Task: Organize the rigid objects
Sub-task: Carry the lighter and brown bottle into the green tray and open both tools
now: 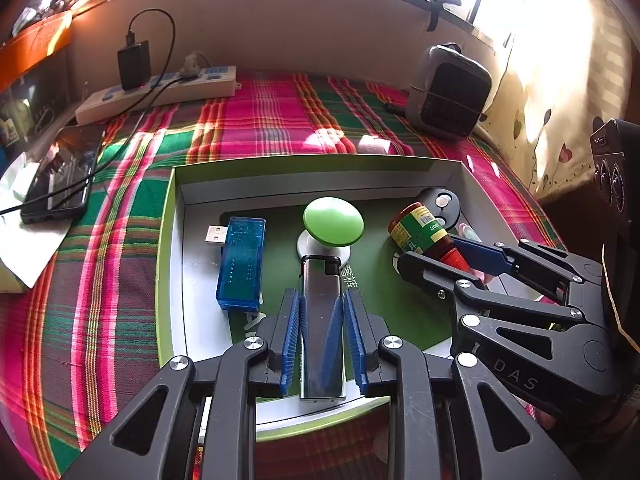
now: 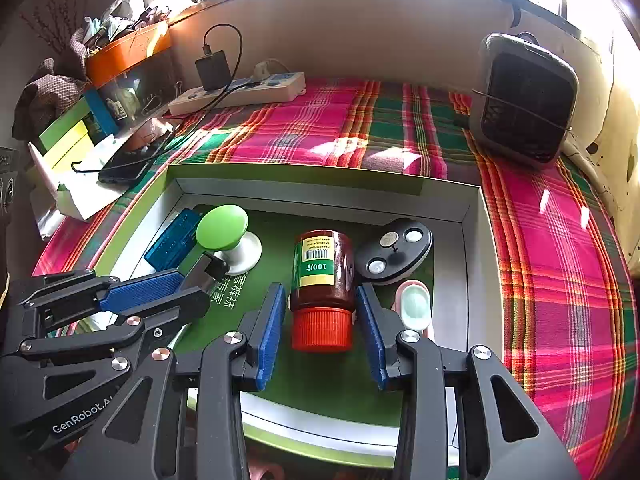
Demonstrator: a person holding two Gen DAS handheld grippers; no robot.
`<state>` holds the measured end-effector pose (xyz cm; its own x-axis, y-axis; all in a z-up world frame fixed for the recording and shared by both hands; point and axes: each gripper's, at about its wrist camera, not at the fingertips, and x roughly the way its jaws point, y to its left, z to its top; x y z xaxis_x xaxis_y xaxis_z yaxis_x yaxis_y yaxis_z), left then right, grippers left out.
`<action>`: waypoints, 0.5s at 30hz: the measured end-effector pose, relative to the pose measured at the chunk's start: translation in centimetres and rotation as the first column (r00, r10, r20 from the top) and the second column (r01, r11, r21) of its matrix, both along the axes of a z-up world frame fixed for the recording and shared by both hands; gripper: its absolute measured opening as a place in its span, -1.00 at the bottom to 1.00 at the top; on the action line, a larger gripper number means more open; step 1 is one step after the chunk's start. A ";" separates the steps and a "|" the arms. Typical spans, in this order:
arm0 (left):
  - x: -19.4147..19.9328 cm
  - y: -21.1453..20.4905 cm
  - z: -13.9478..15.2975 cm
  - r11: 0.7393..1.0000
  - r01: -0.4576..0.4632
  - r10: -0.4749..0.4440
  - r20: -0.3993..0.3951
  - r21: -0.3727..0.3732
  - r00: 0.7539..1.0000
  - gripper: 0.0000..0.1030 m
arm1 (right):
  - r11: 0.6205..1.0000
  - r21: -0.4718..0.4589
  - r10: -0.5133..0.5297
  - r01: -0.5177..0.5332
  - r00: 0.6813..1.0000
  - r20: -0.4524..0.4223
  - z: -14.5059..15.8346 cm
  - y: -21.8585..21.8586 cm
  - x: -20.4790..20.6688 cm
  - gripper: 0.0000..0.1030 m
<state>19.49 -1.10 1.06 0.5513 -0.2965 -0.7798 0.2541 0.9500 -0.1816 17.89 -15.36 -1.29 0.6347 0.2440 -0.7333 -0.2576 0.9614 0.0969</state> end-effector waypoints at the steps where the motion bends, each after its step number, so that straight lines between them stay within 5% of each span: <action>1: 0.0 0.0 0.0 1.000 -0.001 0.001 0.000 -0.001 1.000 -0.57 | 1.000 0.000 0.001 -0.001 1.000 0.001 0.0 0.0 0.0 -0.24; 15: -1.0 0.4 1.0 1.000 -0.010 0.010 0.020 -0.007 1.000 -0.41 | 1.000 0.003 -0.006 0.006 1.000 0.015 0.5 0.0 -0.9 -0.23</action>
